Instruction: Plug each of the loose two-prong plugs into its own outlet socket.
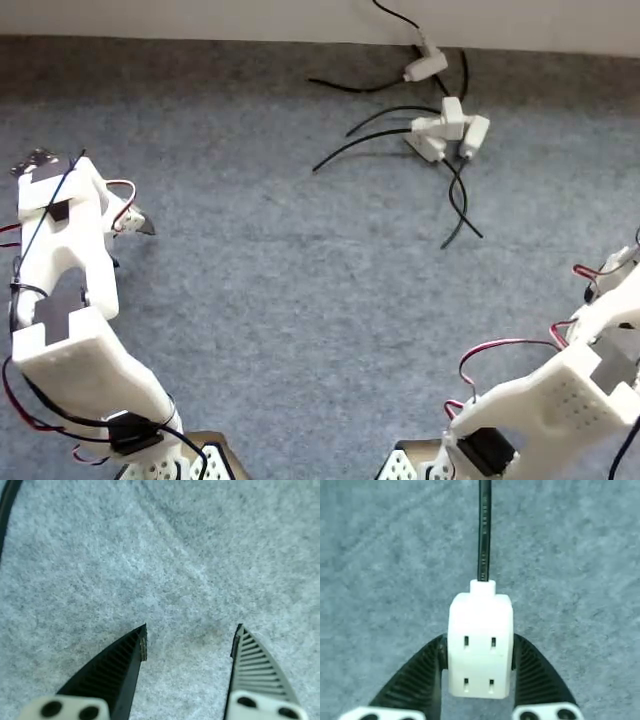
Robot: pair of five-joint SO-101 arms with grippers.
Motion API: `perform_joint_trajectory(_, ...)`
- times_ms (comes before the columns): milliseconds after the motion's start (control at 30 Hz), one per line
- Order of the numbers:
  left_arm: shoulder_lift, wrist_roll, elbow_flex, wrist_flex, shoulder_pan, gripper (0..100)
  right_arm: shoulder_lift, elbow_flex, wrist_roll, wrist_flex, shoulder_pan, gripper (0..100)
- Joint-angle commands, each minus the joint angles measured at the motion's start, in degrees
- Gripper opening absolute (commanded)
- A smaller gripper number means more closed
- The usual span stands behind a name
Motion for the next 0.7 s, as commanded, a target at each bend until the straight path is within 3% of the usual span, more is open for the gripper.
perform_joint_trajectory(0,-0.6,0.4,-0.2,-0.5,0.7,28,-7.9,-0.3,-2.5,5.4,-6.8,5.7)
perform_joint_trajectory(233,-0.6,0.4,-0.2,-0.5,0.7,28,-15.2,-0.3,-16.8,12.0,-21.9,5.7)
perform_joint_trajectory(500,-0.6,0.4,-0.2,-0.5,0.7,28,-24.2,-0.2,-36.9,12.1,-45.7,5.7)
perform_joint_trajectory(667,-0.6,0.4,-0.2,-0.5,0.7,28,-19.7,0.0,-39.5,7.3,-56.1,5.7)
